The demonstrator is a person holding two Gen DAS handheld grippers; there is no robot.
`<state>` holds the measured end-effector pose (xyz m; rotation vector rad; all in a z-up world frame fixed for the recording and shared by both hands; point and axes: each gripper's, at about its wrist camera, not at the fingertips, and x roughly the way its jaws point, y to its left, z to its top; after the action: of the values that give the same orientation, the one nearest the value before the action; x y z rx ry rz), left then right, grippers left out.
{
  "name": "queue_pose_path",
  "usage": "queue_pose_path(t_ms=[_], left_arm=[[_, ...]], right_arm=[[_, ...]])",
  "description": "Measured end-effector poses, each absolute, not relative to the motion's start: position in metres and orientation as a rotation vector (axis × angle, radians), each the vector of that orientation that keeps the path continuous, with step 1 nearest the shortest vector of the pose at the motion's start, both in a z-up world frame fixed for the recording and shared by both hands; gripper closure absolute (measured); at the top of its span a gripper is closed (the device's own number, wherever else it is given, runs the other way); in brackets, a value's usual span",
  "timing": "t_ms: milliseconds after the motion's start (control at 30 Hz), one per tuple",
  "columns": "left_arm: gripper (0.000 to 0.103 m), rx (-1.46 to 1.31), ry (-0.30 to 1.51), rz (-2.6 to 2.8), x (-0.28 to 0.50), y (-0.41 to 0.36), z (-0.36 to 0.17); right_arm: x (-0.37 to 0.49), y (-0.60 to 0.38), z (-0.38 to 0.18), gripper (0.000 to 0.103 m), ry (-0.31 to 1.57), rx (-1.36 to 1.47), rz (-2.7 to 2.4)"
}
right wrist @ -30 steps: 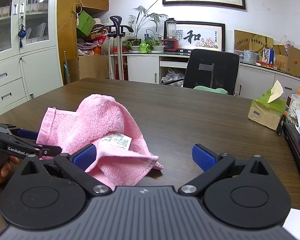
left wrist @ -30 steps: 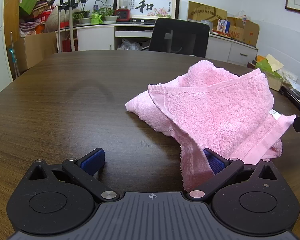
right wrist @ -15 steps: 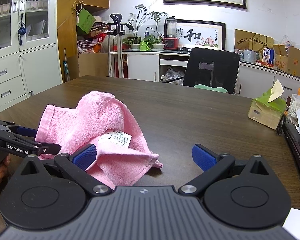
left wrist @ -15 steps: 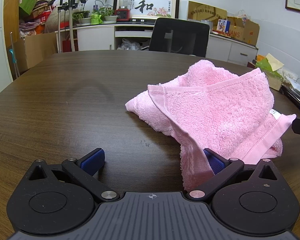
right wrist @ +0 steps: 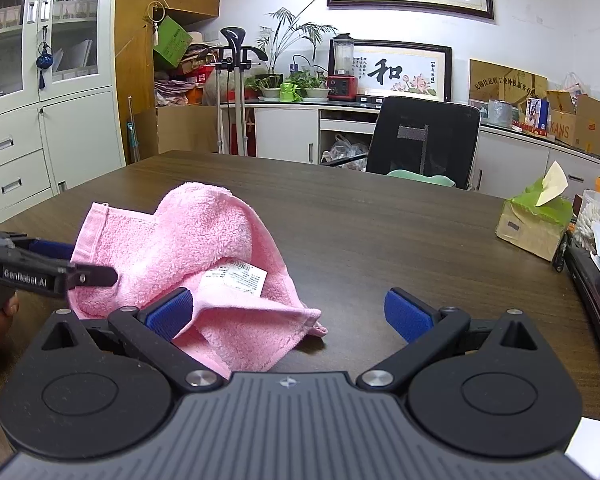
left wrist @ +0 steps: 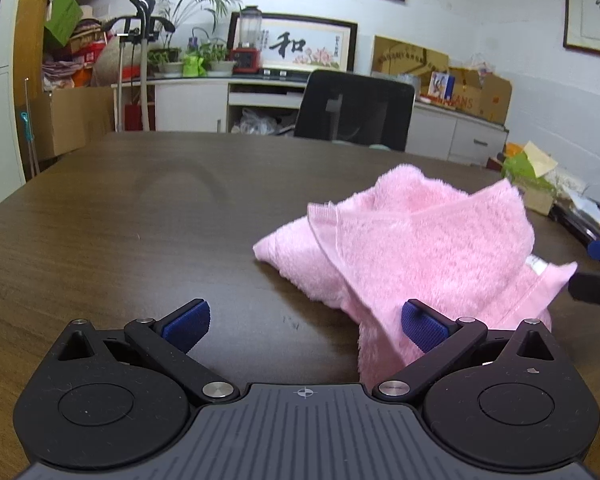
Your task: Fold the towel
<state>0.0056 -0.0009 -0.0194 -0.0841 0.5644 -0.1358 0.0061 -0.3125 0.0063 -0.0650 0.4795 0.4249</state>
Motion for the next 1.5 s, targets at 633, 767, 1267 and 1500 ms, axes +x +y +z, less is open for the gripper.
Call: queue_pose_path(t_ms=[633,767,1267,1500], left_arm=[[0.040,-0.135,0.548,-0.279,0.014,-0.007,-0.016],[0.070,-0.136,0.543,-0.289,0.015,-0.006,-0.016],[0.101,-0.148,0.496,-0.339,0.018,-0.015,-0.003],[0.101,-0.146,0.508,-0.321,0.021,-0.015,-0.006]], right_arm=[[0.001,-0.301,0.009,0.001,0.488,-0.089,0.475],[0.000,-0.296,0.006,0.001,0.509,-0.106,0.509],[0.004,-0.318,0.004,0.001,0.549,0.060,0.536],[0.002,-0.314,0.004,0.001,0.567,0.025,0.573]])
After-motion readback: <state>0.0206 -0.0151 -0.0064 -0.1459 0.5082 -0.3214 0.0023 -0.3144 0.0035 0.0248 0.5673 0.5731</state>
